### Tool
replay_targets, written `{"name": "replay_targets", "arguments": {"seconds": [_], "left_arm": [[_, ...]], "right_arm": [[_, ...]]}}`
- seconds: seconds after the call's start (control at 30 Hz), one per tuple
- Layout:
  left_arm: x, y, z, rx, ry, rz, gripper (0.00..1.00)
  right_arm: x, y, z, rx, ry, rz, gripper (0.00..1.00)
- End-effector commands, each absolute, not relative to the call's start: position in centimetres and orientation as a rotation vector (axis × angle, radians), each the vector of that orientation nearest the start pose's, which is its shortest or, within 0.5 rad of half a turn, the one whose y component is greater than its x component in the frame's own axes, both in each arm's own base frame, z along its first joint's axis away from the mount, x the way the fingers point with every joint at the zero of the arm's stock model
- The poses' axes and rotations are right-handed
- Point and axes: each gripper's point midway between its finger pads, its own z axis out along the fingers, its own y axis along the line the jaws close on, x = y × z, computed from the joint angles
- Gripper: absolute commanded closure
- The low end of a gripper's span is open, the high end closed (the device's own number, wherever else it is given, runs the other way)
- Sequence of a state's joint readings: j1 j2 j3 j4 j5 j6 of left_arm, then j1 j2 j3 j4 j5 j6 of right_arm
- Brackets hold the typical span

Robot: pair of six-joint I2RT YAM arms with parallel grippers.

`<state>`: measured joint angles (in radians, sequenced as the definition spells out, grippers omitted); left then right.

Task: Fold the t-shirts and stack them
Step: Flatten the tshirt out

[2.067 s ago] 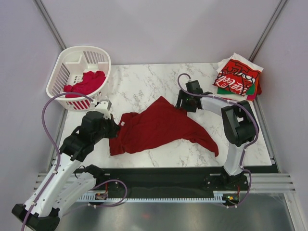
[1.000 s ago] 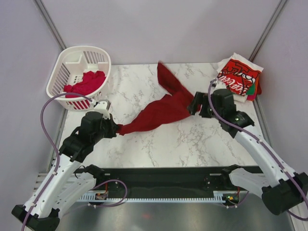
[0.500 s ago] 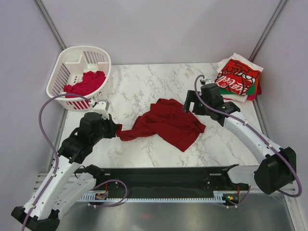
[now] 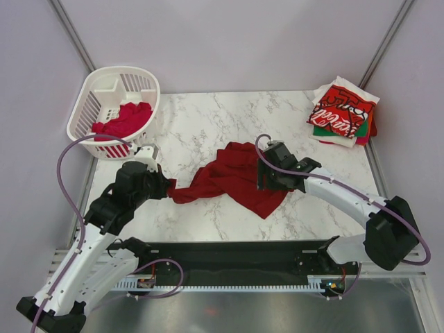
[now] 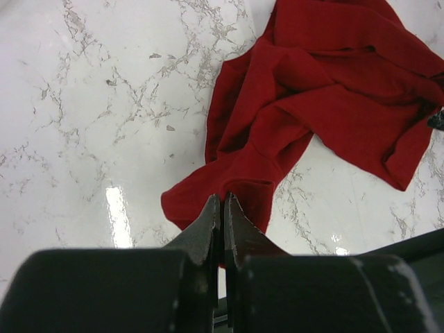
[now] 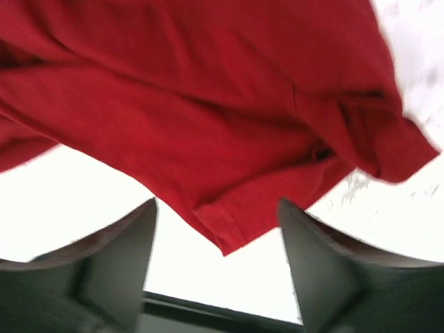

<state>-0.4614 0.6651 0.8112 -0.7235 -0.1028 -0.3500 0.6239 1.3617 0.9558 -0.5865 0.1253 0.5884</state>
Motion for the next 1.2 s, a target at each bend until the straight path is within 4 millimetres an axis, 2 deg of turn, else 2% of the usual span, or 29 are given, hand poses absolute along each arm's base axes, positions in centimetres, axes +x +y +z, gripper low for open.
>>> {"name": "replay_targets", "arguments": {"seconds": [0.0,0.1,0.3,0.47,0.63,0.83,0.87,0.9,1.0,1.07,1.1,1.13,1.17], "left_arm": [[21.8,-10.0,20.7,0.078,2.131,-0.343,0.98],[21.7,-10.0,20.6,0.080,2.134,-0.345,0.98],[21.5,-9.9,21.0,0.073,2.113,-0.350,0.98],[21.5,-9.9,21.0,0.073,2.115,-0.352,0.98],[21.6,-10.0,21.0,0.077,2.116,-0.353,0.98],[21.5,-9.9,21.0,0.074,2.113,-0.354,0.98],[21.5,-9.9,21.0,0.071,2.114,-0.351,0.98],[21.5,-9.9,21.1,0.072,2.111,-0.351,0.98],[21.5,-9.9,21.1,0.072,2.111,-0.351,0.98],[21.5,-9.8,21.3,0.068,2.107,-0.351,0.98],[21.5,-9.8,22.0,0.064,2.086,-0.357,0.98],[21.4,-9.7,22.5,0.064,2.071,-0.362,0.98],[21.3,-9.8,23.3,0.070,2.050,-0.373,0.98]], "right_arm": [[23.7,18.9,7.7,-0.004,2.679,0.265,0.31],[23.1,19.9,7.0,-0.061,2.703,0.256,0.37],[22.3,21.3,5.0,-0.129,2.753,0.217,0.40],[21.4,21.5,2.9,-0.159,2.797,0.178,0.41],[21.0,21.6,2.4,-0.152,2.801,0.184,0.47],[20.4,20.9,1.7,-0.167,2.813,0.149,0.82],[20.5,20.7,1.7,-0.161,2.810,0.142,0.93],[20.4,20.6,1.8,-0.165,2.809,0.140,0.99],[20.8,20.3,2.9,-0.150,2.773,0.135,1.00],[21.7,20.5,5.0,-0.148,2.718,0.143,1.00],[22.3,19.8,6.1,-0.138,2.688,0.100,1.00],[23.9,20.4,9.6,-0.113,2.605,0.157,1.00],[24.4,19.8,11.4,-0.122,2.578,0.146,1.00]]}}
